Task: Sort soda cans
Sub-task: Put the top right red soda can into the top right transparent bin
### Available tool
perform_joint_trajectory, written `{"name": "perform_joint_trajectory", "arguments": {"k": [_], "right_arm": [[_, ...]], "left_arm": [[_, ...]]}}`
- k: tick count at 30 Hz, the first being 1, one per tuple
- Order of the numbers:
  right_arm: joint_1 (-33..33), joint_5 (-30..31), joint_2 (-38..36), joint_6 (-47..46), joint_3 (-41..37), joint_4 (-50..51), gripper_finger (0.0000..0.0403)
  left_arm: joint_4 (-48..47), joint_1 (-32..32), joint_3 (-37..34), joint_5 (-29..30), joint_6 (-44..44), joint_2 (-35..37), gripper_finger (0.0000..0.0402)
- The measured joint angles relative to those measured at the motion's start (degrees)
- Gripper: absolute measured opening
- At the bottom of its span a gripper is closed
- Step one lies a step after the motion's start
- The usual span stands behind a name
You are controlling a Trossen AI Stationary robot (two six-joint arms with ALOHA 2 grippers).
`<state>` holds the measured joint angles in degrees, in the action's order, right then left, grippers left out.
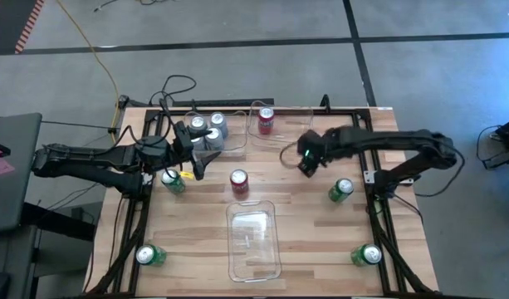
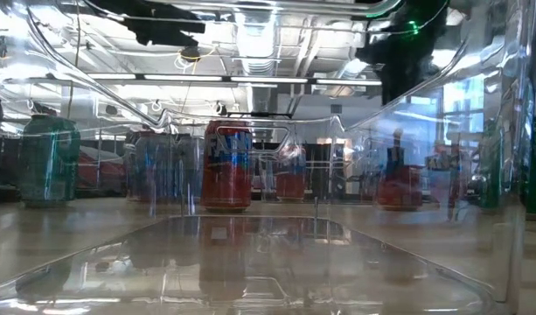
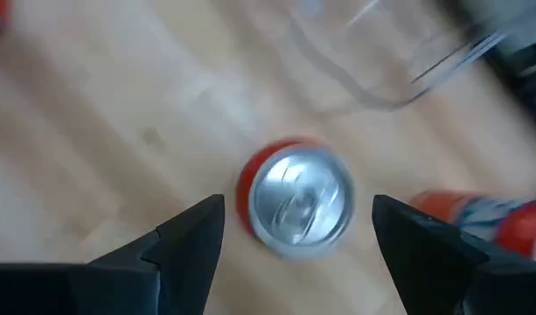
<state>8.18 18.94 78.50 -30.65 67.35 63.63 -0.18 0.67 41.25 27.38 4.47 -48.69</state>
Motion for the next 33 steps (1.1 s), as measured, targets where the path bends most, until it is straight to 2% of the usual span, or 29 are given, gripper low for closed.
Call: {"name": "perform_joint_trajectory", "arguments": {"k": [2,7,13,25,33], "right_arm": [[3.63,-4.53,-1.73,2.37,-0.55,0.04,0.0307],[10.00,-10.14,-3.80,6.64,-1.89,0.58,0.0307],[11.18,-14.77,-2.22,8.58,-2.01,-0.32,0.0307],[10.19,-14.10,5.50,9.18,-1.87,-1.12,0.0307],[10.23,-14.07,7.37,9.77,-1.77,-3.57,0.0307]], "left_arm": [[-0.30,0.00,0.00,-0.01,-0.06,0.00,0.0345],[-0.38,0.00,0.00,-0.01,0.13,0.00,0.0345],[-1.29,0.00,0.00,-0.01,0.02,0.00,0.0345],[-1.44,0.00,0.00,-0.01,-0.63,0.00,0.0345],[-1.47,0.00,0.00,-0.01,-0.37,0.00,0.0345]]}}
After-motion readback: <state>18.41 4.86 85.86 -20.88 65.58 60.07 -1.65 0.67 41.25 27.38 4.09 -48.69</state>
